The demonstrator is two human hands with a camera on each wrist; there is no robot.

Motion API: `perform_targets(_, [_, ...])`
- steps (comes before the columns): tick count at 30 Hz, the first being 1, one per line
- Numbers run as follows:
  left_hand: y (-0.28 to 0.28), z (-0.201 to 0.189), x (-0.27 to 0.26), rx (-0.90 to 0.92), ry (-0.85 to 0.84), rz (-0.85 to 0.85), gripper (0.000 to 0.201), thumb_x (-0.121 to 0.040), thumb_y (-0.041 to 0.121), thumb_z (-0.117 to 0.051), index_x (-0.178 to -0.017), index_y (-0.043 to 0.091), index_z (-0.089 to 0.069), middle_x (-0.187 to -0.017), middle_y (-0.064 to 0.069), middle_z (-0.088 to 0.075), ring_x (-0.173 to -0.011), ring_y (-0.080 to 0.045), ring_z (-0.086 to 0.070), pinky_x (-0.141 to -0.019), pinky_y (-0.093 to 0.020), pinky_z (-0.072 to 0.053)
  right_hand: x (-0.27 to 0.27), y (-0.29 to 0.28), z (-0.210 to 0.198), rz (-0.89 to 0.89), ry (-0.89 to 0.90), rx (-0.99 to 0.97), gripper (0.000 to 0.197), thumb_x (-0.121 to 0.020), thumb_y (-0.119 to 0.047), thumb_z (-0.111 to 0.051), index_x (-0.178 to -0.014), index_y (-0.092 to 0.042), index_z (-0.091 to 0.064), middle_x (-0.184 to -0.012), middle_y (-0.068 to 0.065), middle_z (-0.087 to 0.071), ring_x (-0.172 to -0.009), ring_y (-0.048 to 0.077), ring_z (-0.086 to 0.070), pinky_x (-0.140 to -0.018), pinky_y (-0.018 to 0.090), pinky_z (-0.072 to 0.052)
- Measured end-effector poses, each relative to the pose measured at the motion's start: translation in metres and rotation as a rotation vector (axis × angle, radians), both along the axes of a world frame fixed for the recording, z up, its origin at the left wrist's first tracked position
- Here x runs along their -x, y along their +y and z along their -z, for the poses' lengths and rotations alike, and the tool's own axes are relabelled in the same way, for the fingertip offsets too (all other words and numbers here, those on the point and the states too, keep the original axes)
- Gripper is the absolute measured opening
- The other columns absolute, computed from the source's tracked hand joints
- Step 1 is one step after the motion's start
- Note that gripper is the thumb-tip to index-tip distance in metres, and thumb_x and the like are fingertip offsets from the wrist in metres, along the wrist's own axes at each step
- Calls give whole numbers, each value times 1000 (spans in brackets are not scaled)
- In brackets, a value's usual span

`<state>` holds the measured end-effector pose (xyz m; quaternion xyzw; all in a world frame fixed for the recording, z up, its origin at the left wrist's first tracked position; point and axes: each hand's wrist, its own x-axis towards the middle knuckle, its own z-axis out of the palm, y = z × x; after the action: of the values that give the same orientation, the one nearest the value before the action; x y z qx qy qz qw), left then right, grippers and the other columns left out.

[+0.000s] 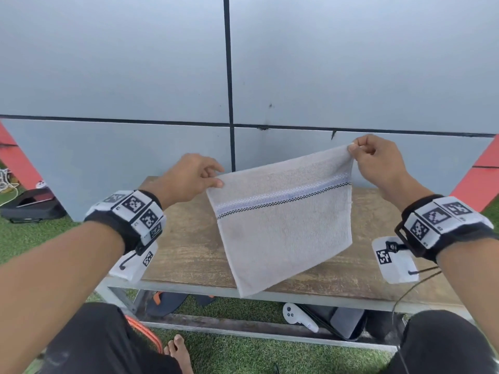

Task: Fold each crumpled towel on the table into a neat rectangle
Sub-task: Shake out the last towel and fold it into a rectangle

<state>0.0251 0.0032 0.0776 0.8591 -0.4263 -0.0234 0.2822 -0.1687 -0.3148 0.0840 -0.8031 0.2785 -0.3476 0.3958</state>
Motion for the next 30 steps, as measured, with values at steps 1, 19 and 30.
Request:
perform_targets(1, [-6,-7,-8,-35,-50,-15,19,-88,21,-76,-104,11,-75,-92,-1,-68,-87,-17,-63,-84,-30,-52,-6,-3,-5,9,7,-21,7,-100,-23,-59,-96,-18,-62,-73,-7,-51,-60,10,-43,-57,22,-36])
perform_targets(19, [51,46,-20,-144,71,-66,23,-73,63,-76,-81,42,-73,-78,17,-72,-78,-7,-68,-75,-33,-54,38,1,54,-427,436,-142,14,-101,-22,-58,-90,-18,-67,-87,-1,-59,-88,18,-51,-85,38,-39])
perform_targets(30, [48,96,-6,-511,355,59,4,-85,34,-78,-87,31,-76,-81,22,-71,-80,2,-64,-74,-20,-43,48,14,108,-622,910,-89,19,-104,-20,-50,-90,-16,-63,-89,-2,-70,-86,12,-65,-85,36,-50])
